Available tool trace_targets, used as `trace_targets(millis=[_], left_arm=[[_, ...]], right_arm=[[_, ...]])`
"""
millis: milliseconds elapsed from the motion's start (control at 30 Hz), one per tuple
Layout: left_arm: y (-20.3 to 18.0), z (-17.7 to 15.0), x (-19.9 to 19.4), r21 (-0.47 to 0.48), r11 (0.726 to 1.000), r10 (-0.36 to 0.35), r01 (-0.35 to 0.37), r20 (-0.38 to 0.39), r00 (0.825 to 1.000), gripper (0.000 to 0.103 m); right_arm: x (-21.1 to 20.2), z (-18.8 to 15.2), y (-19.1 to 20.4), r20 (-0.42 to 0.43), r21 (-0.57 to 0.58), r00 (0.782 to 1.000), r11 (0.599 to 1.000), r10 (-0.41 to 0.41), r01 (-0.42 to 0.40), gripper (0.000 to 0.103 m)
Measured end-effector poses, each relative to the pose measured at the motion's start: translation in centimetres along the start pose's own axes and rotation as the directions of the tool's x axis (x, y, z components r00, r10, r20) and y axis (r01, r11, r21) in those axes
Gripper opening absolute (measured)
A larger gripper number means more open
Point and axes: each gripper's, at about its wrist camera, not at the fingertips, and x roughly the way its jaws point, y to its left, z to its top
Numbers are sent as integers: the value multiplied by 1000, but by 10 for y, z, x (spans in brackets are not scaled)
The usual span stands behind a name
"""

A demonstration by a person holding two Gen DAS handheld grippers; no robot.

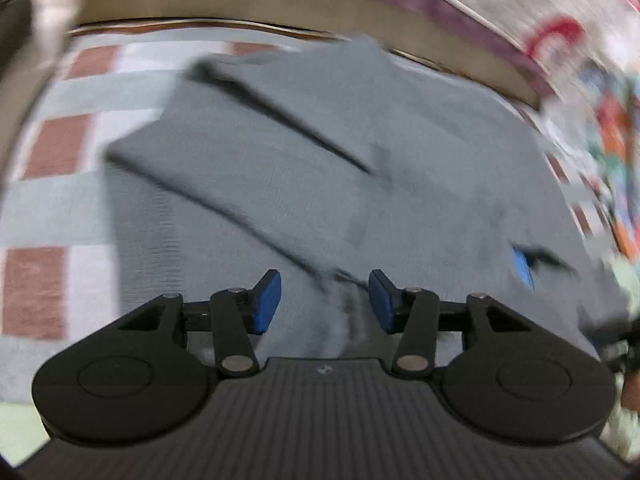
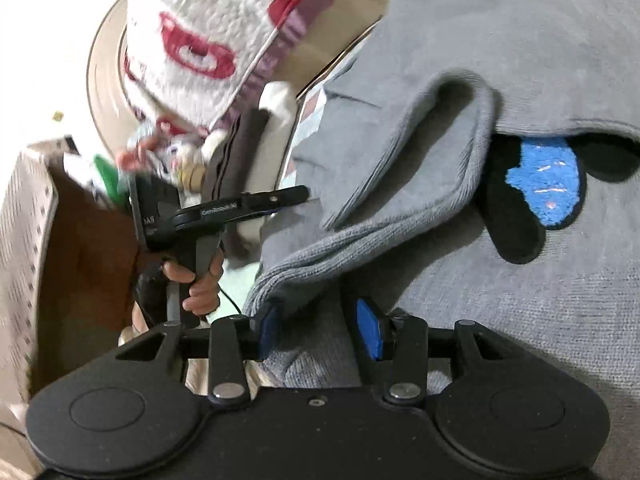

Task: Fold clothes
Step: 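Grasp the folded sweater side with the right gripper and lift it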

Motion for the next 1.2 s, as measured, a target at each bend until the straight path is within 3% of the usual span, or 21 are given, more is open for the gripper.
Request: trace_targets(millis=[33,133,267,333,400,467,567,633,667,767,833,900,1000,1067,1133,1200], left_arm=[[-1,-2,4,-24,998,-52,52,-19,998,48],[2,-4,9,-62,993,-99,98,-16,995,48],[17,-3,7,-170,962,-213,216,33,976,48],[22,-2,6,-203,944,-252,259,60,966,44],[20,-3,6,-187,947,-250,260,77,965,40],[16,-3,8,-176,947,-258,269,85,962,40],[7,-1,7,-133,940,-300,314,118,947,36],[3,0,-3,-94,933,-331,348,159,930,36],[1,0,-10,-79,931,-337,357,194,921,37],[15,2,-26,-119,936,-290,331,273,917,46],[25,3,-36,-155,938,-249,310,319,914,53],[40,3,-34,-230,924,-227,306,314,922,61],[55,2,-24,-316,899,-222,304,269,937,62],[53,2,-17,-309,914,-199,262,219,955,63],[43,2,-11,-248,947,-170,206,158,973,65],[31,1,-4,-174,965,-181,195,91,979,67]], right_arm=[[-3,1,-1,13,7,1000,1000,-2,2,49],[-17,4,-4,55,20,998,1000,10,-11,49],[-25,4,17,10,-84,996,993,83,-82,59],[-9,-1,32,-103,-206,995,978,6,-28,61],[10,-8,43,-204,-323,975,946,-91,21,62],[27,-16,39,-249,-364,957,930,-151,52,62],[40,-12,31,-181,-314,979,949,-88,27,62],[42,-8,32,-99,-319,994,948,-45,11,29],[43,-4,35,-58,-316,998,949,-21,2,19],[26,11,30,107,-229,993,973,51,-25,16],[12,23,16,189,-147,982,989,8,21,16],[7,28,0,218,-84,972,990,-93,114,16],[7,27,-17,228,-5,956,982,-183,189,16],[10,24,-22,220,15,954,979,-203,204,16],[14,24,-20,211,2,949,971,-233,238,16],[18,26,-14,206,-31,946,965,-251,262,16]])
